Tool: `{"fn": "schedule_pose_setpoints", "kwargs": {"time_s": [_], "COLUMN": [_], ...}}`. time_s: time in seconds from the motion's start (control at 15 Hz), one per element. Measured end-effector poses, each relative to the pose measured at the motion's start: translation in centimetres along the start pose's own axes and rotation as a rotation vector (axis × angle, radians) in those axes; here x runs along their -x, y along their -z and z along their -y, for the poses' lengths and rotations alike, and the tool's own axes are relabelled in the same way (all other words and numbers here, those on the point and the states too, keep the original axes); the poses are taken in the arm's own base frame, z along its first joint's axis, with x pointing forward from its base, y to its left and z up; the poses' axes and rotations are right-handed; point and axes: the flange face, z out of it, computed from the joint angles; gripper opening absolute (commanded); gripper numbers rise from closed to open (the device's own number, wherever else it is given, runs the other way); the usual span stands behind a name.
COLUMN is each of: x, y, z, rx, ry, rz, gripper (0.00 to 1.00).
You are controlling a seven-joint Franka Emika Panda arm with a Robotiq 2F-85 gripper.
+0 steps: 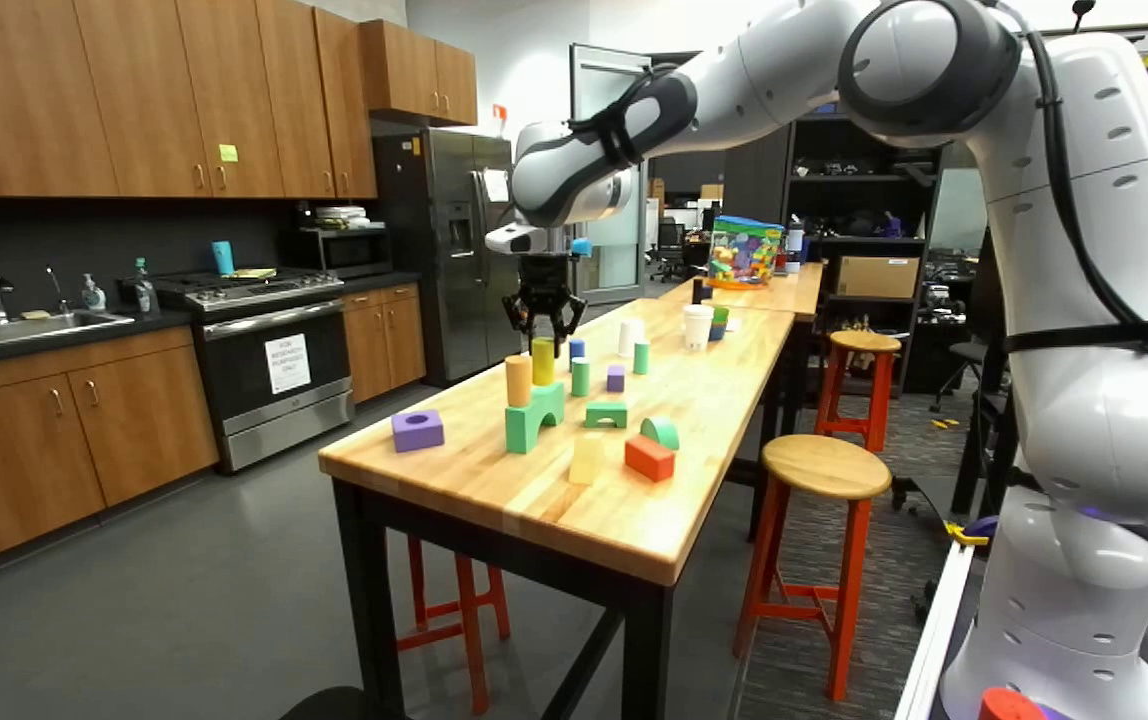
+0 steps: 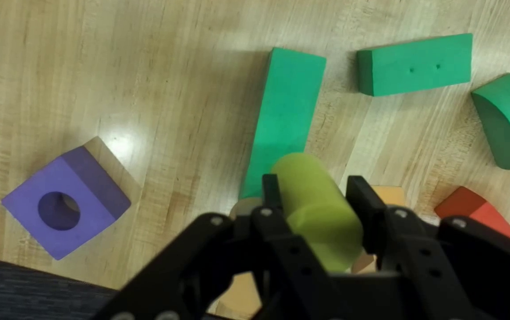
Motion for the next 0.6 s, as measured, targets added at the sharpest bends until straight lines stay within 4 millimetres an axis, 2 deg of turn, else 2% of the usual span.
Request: {"fn": "schedule_pose_setpoints", "kwargs": {"time_s": [0.6], "x": [-0.20], "y": [-0.57], "z": [-0.08], "rx": [-0.010], "ry": [0.003], "rz": [-0.007], "gripper": [0.16]}}
